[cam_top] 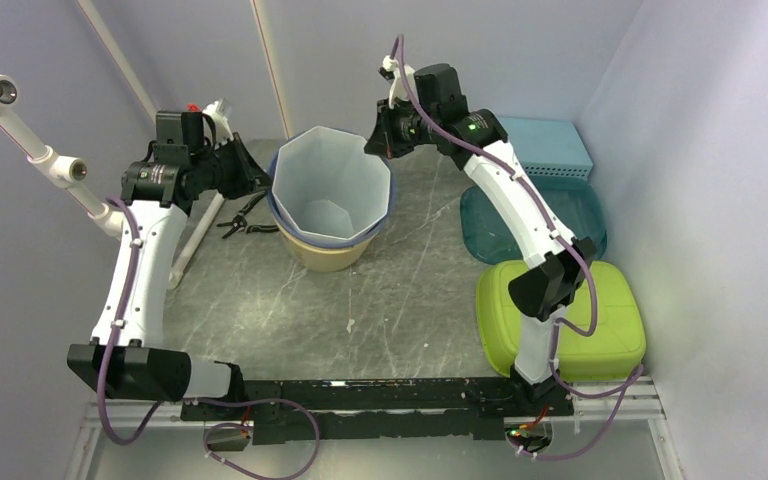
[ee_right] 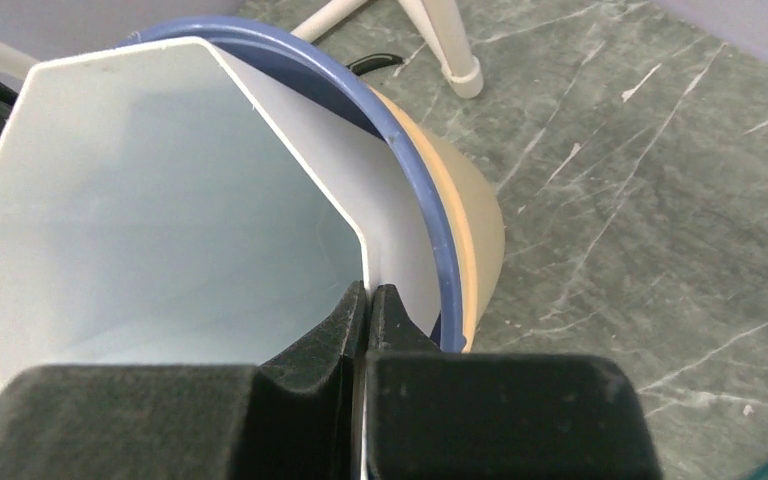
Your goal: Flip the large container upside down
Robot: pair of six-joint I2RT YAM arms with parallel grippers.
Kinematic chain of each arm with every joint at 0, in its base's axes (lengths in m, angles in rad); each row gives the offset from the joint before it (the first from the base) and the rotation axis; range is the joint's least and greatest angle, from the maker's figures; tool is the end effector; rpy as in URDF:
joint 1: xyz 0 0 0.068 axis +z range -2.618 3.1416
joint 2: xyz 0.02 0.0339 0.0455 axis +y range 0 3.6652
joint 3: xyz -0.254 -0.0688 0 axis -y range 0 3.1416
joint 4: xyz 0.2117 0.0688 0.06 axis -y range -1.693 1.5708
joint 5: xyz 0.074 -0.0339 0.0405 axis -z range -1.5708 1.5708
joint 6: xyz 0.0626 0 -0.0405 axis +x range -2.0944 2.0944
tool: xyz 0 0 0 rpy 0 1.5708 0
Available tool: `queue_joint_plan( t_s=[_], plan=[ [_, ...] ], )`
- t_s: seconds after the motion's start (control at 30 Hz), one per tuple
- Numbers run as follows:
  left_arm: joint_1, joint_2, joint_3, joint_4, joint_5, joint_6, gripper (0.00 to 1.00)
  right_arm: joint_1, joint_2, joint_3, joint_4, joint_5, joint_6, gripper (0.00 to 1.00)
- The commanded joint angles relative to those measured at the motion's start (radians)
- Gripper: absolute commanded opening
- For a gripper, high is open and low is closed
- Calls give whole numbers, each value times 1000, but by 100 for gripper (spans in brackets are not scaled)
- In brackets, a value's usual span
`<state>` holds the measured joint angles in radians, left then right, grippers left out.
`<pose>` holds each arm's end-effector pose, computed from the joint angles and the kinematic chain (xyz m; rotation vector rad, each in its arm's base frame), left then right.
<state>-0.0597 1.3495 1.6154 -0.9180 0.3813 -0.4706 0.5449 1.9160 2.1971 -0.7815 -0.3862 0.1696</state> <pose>0.2559 -0.0386 0.3947 -0.2490 2.2485 -0.7114 0.3371 0.2319 0.4056 -0.6383 2.0413 0.8297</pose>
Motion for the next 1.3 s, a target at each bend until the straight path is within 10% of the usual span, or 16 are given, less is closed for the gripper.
queue_joint_plan(
  t_s=[0.0,0.9,1.27],
  plan=[
    [-8,-65,67,5,133,-98,3,41,-70,20,5,-155,80,0],
    [-8,-359,-55,-415,-193,-150,3,251,-112,-20,-86,-152,187,0],
    [-8,-275,138,-505,-452,-68,71,251,-32,120,-122,32,236,0]
  ],
)
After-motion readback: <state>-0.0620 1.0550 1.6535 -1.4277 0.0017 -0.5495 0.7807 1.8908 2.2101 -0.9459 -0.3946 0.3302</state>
